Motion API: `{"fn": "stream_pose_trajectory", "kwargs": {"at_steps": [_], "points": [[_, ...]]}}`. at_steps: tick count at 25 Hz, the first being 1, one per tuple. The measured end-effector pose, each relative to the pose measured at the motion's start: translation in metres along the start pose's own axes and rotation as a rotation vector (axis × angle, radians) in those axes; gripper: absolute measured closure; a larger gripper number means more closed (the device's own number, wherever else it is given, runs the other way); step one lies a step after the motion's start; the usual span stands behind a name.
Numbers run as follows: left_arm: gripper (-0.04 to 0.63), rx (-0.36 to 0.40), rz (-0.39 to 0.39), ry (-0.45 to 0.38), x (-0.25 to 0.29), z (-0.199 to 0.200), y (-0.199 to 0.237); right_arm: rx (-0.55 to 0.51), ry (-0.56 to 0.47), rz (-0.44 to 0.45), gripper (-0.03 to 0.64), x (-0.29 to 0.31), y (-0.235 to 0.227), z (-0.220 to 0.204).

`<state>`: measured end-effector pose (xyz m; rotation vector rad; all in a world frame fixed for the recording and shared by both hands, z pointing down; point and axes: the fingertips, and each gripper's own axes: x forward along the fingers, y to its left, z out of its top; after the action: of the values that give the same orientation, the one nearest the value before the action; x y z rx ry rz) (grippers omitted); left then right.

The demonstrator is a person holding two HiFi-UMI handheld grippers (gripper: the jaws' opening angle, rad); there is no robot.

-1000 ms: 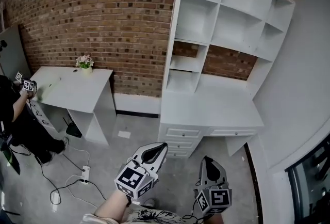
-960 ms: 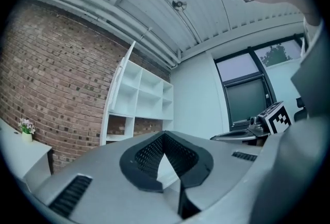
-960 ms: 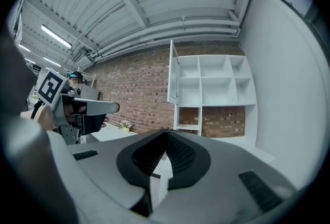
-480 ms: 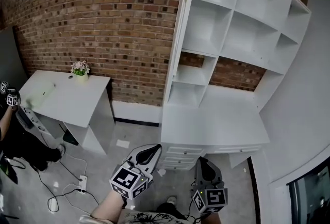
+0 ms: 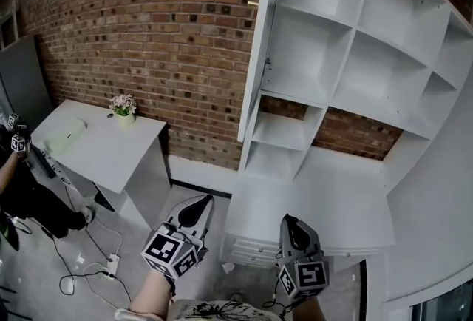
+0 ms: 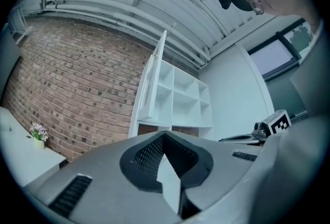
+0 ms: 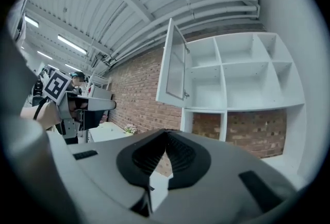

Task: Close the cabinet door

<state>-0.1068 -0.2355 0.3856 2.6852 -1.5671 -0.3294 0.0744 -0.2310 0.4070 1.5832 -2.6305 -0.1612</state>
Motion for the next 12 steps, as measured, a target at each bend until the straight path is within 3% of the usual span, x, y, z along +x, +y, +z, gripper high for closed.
{"fn": "stream_pose_trajectory", "kwargs": {"at_steps": [6,10,12], "points": [[0.583,0.019,0.054,-0.116,0.052,0.035,0.023,-0.015,-0.021,0.034,0.611,0.043,-0.053,0.015],[0.583,0.175,0.041,-0.172,0.082,0.066,0.032,-0.003,-0.035,0.034,0.611,0.069,-0.068,0.018],[0.583,0.218,0.016,-0.202,0.096,0.085,0.037,0.0,-0.039,0.027,0.611,0.082,-0.071,0.021]]}}
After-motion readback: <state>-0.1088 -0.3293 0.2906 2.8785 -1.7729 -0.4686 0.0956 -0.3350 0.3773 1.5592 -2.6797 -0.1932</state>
